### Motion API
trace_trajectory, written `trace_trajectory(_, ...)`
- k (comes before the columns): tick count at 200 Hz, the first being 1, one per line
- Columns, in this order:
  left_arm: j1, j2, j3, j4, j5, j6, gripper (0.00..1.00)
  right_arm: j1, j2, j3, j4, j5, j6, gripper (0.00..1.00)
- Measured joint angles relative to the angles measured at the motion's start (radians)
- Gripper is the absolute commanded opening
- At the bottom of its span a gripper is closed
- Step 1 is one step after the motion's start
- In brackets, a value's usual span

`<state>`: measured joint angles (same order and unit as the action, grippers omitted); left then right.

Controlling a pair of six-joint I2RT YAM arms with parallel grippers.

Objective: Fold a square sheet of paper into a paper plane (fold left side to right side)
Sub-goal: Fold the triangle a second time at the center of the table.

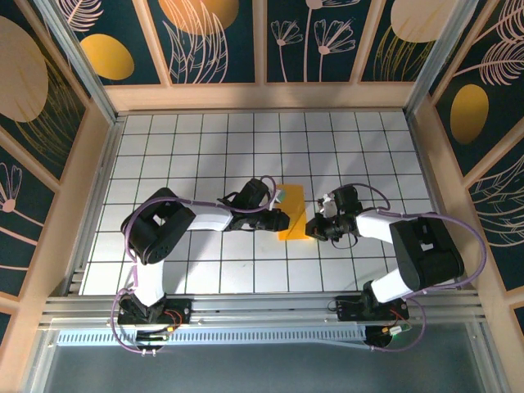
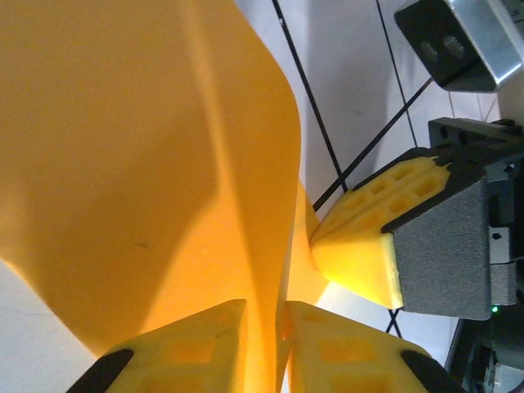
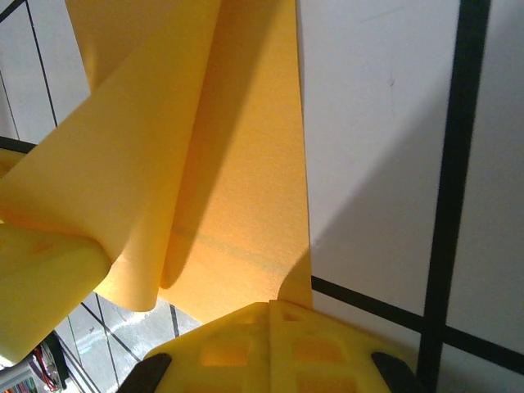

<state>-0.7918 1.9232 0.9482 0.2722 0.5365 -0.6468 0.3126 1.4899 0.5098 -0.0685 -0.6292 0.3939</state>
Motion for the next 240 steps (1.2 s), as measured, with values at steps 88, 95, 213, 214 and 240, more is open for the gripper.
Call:
trace_trajectory(88,0.021,0.0,0.0,-0.027,-0.029,0.044,0.24,0.0,0.002,0.001,0.0,0.0,-0.003,0.0)
trace_trajectory(95,0.021,0.0,0.0,-0.027,-0.03,0.044,0.24,0.0,0.002,0.001,0.0,0.0,-0.003,0.0)
trace_trajectory(213,0.034,0.007,0.035,-0.039,-0.051,0.056,0.22,0.0,0.008,0.005,0.0,-0.001,-0.004,0.0)
trace_trajectory(214,0.034,0.007,0.036,-0.039,-0.051,0.056,0.22,0.0,0.008,0.005,0.0,-0.001,-0.004,0.0)
trace_trajectory(240,0.034,0.008,0.042,-0.043,-0.052,0.063,0.21,0.0,0.009,0.005,0.0,-0.001,-0.006,0.0)
